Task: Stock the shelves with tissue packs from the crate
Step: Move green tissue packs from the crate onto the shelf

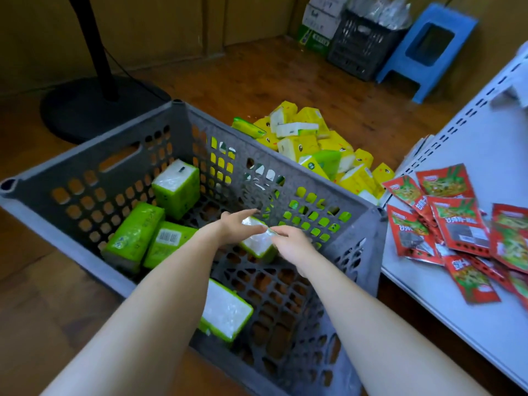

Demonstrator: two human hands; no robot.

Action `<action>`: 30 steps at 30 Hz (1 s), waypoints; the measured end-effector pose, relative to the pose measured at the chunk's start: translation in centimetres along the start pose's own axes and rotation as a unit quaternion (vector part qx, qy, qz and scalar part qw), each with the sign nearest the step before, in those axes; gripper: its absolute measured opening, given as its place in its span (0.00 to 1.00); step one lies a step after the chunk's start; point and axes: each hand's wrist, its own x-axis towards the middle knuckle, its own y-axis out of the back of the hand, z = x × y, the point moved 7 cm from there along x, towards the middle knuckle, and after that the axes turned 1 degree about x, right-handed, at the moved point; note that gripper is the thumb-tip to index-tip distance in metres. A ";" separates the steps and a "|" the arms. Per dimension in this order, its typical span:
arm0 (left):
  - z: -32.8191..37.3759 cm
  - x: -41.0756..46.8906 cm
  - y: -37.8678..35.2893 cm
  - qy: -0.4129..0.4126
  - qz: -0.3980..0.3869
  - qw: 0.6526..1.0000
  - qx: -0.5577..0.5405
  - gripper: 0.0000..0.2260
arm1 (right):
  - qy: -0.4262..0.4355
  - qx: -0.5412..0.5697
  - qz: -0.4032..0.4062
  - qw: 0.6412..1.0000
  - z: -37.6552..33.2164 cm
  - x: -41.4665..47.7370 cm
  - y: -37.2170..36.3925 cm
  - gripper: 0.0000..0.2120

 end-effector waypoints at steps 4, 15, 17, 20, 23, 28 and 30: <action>-0.4 0.2 1.2 0.025 0.051 0.998 -0.032 0.26 | -0.053 0.158 -0.046 0.985 -0.4 -0.5 -1.2 0.18; -0.2 -1.6 2.6 0.030 0.162 0.986 -0.017 0.12 | -0.025 0.165 -0.036 0.985 -1.4 -2.8 -0.7 0.17; -0.1 -2.0 2.4 0.028 0.158 0.987 -0.009 0.11 | -0.037 0.170 -0.003 0.985 -0.9 -3.0 0.1 0.16; 0.1 -2.3 2.3 0.023 0.158 0.987 -0.018 0.10 | -0.053 0.159 0.056 0.984 0.0 -3.0 1.6 0.15; 0.7 -2.8 3.5 -0.009 0.192 0.976 -0.107 0.08 | -0.071 0.152 0.077 0.983 0.7 -2.6 2.3 0.15; 0.5 -4.1 5.6 -0.043 0.223 0.946 -0.233 0.05 | -0.050 0.166 0.082 0.981 0.4 -2.2 2.3 0.20; 0.2 -4.5 6.1 -0.038 0.217 0.935 -0.279 0.04 | -0.033 0.217 0.052 0.974 -0.4 -2.4 2.0 0.22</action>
